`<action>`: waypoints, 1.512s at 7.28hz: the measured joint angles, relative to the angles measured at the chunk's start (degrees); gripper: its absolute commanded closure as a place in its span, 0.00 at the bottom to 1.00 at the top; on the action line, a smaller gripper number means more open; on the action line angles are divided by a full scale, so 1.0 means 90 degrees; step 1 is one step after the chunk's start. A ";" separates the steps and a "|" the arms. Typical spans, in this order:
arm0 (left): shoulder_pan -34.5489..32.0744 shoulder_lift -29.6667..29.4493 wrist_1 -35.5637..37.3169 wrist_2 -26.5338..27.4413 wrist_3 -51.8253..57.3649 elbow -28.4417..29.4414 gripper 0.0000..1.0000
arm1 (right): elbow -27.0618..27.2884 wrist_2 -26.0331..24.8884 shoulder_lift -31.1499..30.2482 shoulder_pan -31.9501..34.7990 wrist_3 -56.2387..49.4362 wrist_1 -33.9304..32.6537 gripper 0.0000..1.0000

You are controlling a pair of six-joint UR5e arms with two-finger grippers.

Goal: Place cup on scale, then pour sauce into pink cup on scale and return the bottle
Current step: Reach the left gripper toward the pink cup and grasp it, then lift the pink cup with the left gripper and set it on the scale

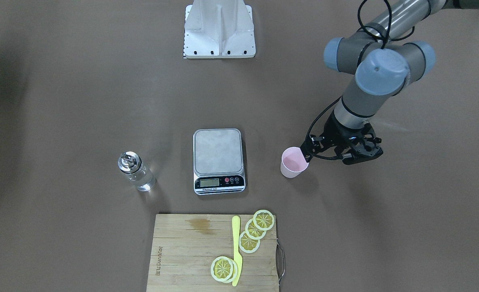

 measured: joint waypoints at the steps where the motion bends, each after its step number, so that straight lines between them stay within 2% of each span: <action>1: 0.0108 -0.0127 -0.0064 0.0055 -0.0084 0.0213 0.13 | -0.0007 0.0019 0.0029 0.0000 0.0002 -0.0004 0.00; 3: 0.0256 -0.0194 -0.0107 0.0079 -0.0126 0.0352 0.48 | -0.0008 0.0043 0.0073 0.0000 0.0010 -0.0011 0.00; 5: 0.0305 -0.0183 -0.0114 0.0080 -0.0125 0.0394 0.78 | 0.0007 0.0061 0.0079 0.0000 0.0013 -0.0007 0.00; 6: 0.0346 -0.0183 -0.0115 0.0081 -0.0125 0.0429 1.00 | 0.0011 0.0072 0.0080 0.0000 0.0013 -0.0004 0.00; 9: 0.0299 -0.0225 -0.0068 -0.0021 -0.0131 0.0300 1.00 | 0.0013 0.0322 0.0080 0.0000 0.0003 -0.0003 0.00; 11: -0.0060 -0.0428 0.0119 -0.0535 -0.0307 0.0190 1.00 | 0.0016 0.0378 0.0096 0.0000 -0.0005 -0.0003 0.00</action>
